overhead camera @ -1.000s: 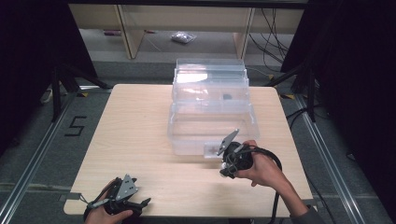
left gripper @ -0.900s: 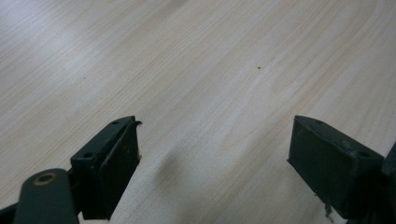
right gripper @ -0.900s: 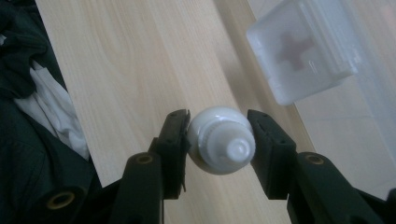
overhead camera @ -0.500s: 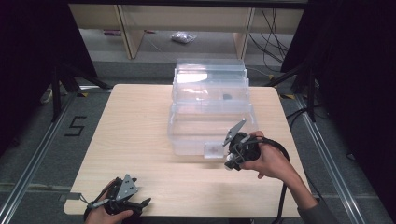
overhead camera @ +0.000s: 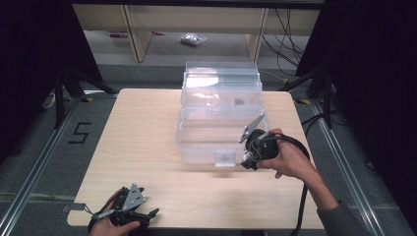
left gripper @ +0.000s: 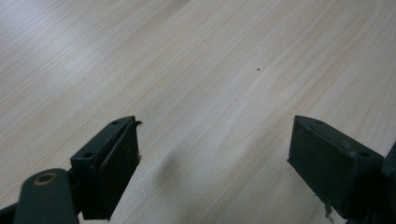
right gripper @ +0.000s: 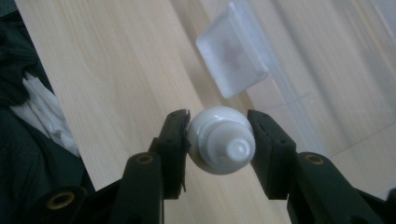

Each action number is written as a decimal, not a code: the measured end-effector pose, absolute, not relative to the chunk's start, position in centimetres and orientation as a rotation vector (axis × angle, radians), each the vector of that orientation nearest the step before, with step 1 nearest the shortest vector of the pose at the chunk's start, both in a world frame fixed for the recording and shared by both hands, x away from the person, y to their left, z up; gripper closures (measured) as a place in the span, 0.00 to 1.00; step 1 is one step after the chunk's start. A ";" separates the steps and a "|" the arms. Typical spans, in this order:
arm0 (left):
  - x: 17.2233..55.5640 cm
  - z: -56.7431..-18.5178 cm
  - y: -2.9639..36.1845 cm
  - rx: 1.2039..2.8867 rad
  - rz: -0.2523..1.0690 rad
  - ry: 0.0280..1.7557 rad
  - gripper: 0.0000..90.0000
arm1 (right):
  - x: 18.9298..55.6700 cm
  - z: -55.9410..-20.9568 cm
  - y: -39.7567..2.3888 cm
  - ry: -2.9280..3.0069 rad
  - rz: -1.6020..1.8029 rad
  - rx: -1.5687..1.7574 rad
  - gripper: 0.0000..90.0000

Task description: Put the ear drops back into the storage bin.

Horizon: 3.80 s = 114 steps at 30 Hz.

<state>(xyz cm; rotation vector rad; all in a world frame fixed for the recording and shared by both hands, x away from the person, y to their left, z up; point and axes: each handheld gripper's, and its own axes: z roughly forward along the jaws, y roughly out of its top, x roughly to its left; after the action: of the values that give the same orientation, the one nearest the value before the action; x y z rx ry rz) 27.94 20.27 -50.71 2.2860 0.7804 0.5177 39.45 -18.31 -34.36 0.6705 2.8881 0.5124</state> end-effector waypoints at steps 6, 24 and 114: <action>28.0 -50.8 20.2 2.287 0.515 0.794 0.17 | 40.7 -33.3 -19.1 2.868 0.521 0.716 0.67; 28.0 -50.9 20.2 2.289 0.509 0.792 0.17 | 44.1 -31.6 -20.4 2.812 0.500 0.830 0.67; 28.0 -50.8 20.2 2.296 0.515 0.775 0.17 | 53.2 -42.5 -20.5 2.819 0.114 1.270 0.67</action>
<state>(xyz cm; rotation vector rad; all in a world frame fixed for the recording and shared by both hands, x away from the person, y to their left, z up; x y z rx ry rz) 28.03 20.25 -50.82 2.2960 0.7753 0.5155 53.23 -20.55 -42.54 1.2696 2.8189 0.1145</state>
